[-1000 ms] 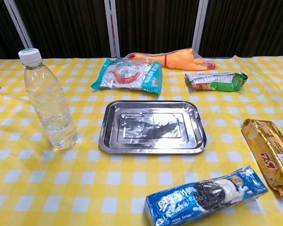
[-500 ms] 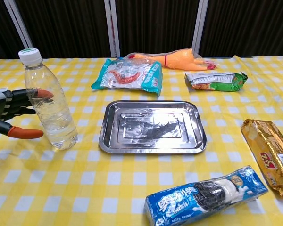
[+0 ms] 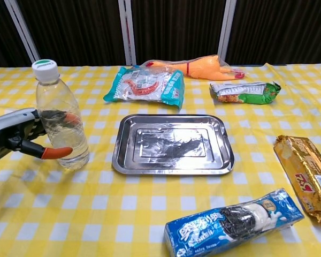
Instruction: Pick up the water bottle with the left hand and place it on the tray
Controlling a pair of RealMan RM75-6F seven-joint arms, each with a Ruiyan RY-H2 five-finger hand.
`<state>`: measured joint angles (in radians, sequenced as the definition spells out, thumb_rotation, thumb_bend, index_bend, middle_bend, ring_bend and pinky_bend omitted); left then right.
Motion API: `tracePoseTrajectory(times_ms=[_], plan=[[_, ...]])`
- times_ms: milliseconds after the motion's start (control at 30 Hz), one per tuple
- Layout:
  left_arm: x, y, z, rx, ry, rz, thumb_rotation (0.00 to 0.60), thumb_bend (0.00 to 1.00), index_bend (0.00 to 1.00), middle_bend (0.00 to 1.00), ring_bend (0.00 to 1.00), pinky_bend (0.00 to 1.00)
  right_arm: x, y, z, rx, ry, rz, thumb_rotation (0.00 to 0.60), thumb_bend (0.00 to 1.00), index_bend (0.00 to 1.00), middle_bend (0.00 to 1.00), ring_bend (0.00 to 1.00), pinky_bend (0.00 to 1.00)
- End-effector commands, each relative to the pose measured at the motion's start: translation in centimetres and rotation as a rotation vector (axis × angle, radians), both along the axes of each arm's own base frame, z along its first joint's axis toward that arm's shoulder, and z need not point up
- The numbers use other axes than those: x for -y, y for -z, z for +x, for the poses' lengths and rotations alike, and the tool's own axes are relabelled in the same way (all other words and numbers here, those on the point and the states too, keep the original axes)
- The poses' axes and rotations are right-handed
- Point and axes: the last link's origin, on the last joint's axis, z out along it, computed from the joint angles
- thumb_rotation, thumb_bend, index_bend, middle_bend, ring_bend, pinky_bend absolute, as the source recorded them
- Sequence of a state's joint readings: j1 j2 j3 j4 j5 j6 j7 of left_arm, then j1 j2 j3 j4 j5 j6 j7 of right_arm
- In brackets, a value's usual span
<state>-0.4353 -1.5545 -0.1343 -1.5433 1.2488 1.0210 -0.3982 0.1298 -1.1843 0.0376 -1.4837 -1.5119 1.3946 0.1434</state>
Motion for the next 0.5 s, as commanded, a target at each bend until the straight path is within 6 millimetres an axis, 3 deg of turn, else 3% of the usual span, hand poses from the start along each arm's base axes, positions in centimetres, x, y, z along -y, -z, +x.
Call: tracePoseTrajectory(times_ms=[33,267,433,500], plan=[[-0.1,-0.3,0.2,0.03,-0.013,0.04,0.6,0.46,0.41,0.39,0.0,0.05,0.0,0.0,0.0,-0.001,0.0,0.001,0.6,0.05,0.11,0.0,0.04,0.0],[-0.7,-1.0,1.4,0.069,-0.037,0.082,0.6,0.5,0.49,0.47,0.01,0.06,0.0,0.1,0.1,-0.002,-0.003,0.003,0.6,0.05,0.11,0.0,0.04,0.0],[-1.8,-1.8,4.0,0.104,-0.013,0.052,0.6,0.5,0.49,0.47,0.01,0.06,0.0,0.1,0.1,-0.006,0.0,0.004,0.6,0.05,0.11,0.0,0.04,0.0],[-2.5,-2.3,6.1,0.123,0.013,0.036,0.6,0.49,0.49,0.47,0.01,0.06,0.0,0.2,0.0,-0.009,0.004,0.008,0.6,0.05,0.11,0.0,0.04,0.0]])
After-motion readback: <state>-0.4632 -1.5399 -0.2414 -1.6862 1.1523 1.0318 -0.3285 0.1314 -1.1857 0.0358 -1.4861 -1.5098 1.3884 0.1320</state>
